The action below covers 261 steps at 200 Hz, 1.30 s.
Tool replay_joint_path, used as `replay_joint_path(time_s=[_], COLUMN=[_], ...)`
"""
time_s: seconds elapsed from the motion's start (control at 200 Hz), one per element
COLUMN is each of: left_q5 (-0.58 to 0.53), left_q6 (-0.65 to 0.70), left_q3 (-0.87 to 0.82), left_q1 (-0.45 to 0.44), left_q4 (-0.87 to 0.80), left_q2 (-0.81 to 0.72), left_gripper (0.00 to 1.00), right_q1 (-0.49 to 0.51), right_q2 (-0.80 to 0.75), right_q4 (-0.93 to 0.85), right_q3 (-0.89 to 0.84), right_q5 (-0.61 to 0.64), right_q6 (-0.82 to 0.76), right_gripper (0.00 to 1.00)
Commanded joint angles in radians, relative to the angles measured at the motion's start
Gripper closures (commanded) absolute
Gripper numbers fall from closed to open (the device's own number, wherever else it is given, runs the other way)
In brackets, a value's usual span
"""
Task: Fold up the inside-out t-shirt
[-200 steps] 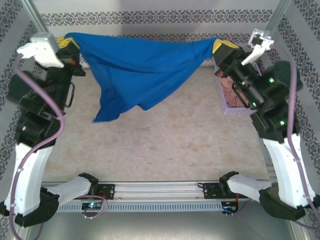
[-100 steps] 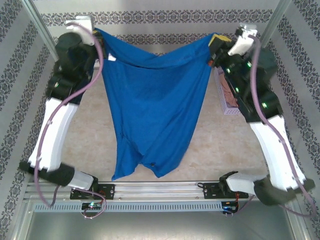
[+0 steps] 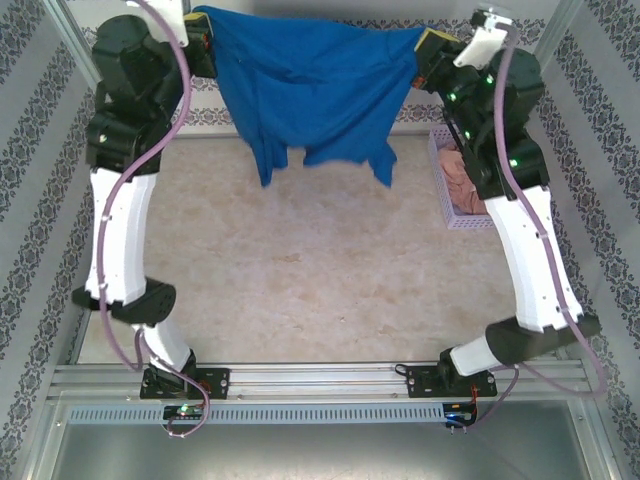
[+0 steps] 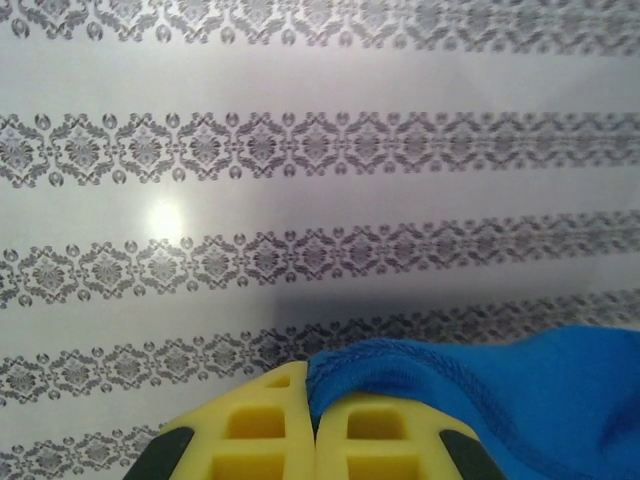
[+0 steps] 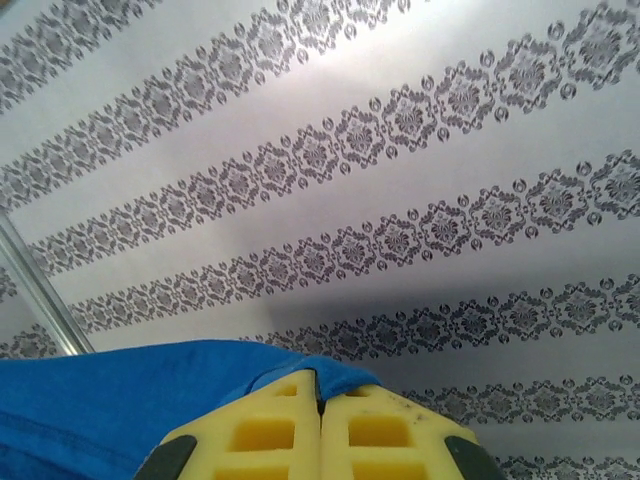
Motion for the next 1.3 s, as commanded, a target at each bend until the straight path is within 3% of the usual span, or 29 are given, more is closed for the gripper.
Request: replay_joint_path(time_s=[0.0, 0.21, 0.345, 0.485, 0.525, 0.675, 0.804, 0.919, 1.074, 1.299], left_q5=[0.135, 0.366, 0.327, 0.270, 0.238, 0.197, 0.088, 0.053, 0.113, 0.163], left_q6=[-0.008, -0.190, -0.275, -0.364, -0.370, -0.345, -0.276, -0.171, 0.034, 0.204], left_q3=[-0.243, -1.195, -1.637, -1.899, -1.927, -1.902, -1.859, -1.826, -1.643, -1.395], left_q1=[0.006, -0.051, -0.158, -0.277, -0.304, -0.363, -0.459, -0.557, -0.690, -0.740], left_q4=[0.058, 0.332, 0.345, 0.420, 0.438, 0.414, 0.400, 0.481, 0.485, 0.431], left_q2=[-0.166, -0.614, -0.726, -0.701, -0.675, -0.569, -0.558, -0.499, -0.220, 0.104], left_gripper=[1.00, 1.00, 1.00, 1.00, 0.96, 0.51, 0.34, 0.31, 0.33, 0.37], right_q1=[0.001, -0.032, -0.150, -0.250, -0.265, -0.270, -0.259, -0.250, -0.248, -0.262], right_q2=[-0.116, -0.345, -0.344, -0.256, -0.229, -0.183, -0.222, -0.248, -0.217, -0.219], right_q4=[0.025, -0.028, -0.029, -0.016, -0.009, -0.038, -0.083, -0.074, -0.080, -0.084], right_q3=[-0.152, -0.745, -1.078, -1.210, -1.216, -1.191, -1.189, -1.195, -1.163, -1.151], right_q5=[0.002, 0.011, -0.102, -0.132, -0.136, -0.173, -0.152, -0.172, -0.180, -0.185], right_q6=[-0.001, 0.102, 0.228, 0.232, 0.217, 0.157, 0.114, 0.098, 0.088, 0.076], right_gripper=[1.00, 1.00, 1.00, 0.87, 0.84, 0.63, 0.52, 0.50, 0.50, 0.50])
